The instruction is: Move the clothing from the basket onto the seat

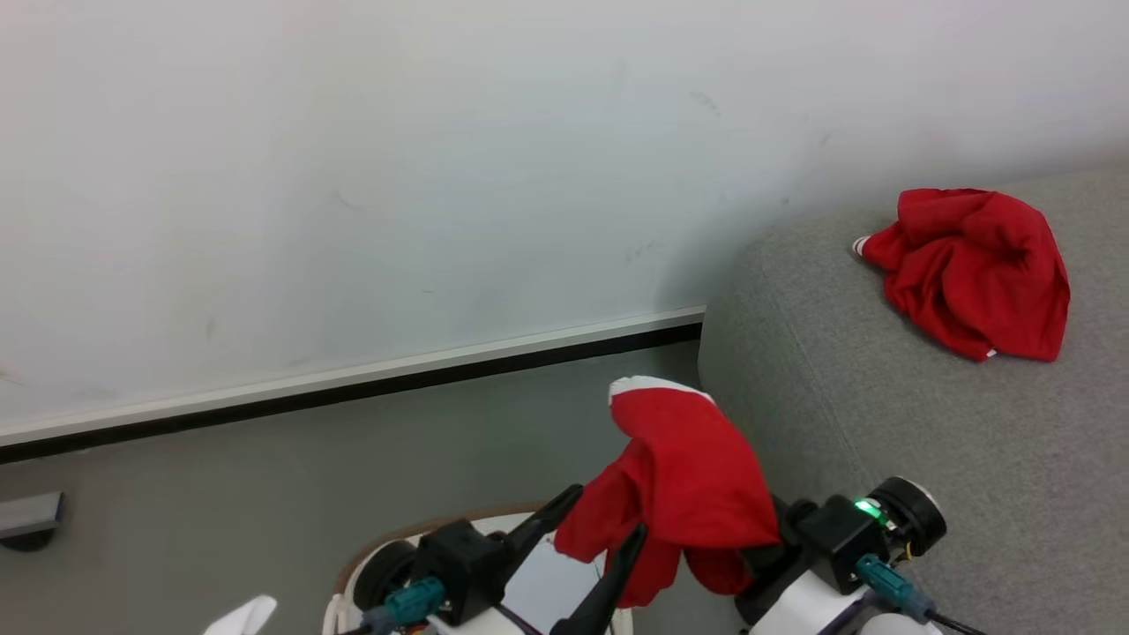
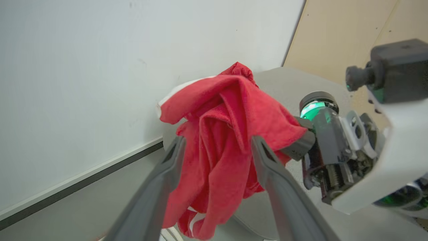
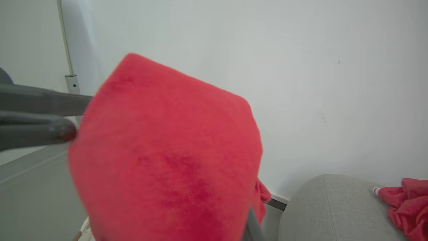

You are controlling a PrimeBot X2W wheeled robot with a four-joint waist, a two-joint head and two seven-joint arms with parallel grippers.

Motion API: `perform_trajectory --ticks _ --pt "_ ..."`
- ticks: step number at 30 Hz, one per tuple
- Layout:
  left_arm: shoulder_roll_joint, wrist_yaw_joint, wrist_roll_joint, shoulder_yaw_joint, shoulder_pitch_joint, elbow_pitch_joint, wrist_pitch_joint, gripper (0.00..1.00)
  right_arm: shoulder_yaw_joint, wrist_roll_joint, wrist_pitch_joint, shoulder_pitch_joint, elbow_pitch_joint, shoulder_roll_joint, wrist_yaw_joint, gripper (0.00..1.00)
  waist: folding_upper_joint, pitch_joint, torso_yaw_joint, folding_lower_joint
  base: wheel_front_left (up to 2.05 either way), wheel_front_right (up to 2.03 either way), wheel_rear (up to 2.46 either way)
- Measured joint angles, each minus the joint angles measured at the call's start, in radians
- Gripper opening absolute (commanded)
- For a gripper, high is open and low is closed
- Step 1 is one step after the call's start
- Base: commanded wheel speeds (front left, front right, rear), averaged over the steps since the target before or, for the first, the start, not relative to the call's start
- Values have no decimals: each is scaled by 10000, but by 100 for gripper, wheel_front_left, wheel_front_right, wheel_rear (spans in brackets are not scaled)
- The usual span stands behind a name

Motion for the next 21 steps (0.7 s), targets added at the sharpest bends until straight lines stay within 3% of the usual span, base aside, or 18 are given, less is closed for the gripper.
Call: perform_trajectory --ticks 7,21 --pt "-36 6 219 -174 141 738 -575 100 -798 -190 31 258 -395 -228 0 0 0 86 -650 0 0 0 0" --pt "-593 -130 316 -508 -127 1429 -1423 100 -1718 -337 205 795 -1014 -416 0 0 0 331 -2588 0 0 0 0"
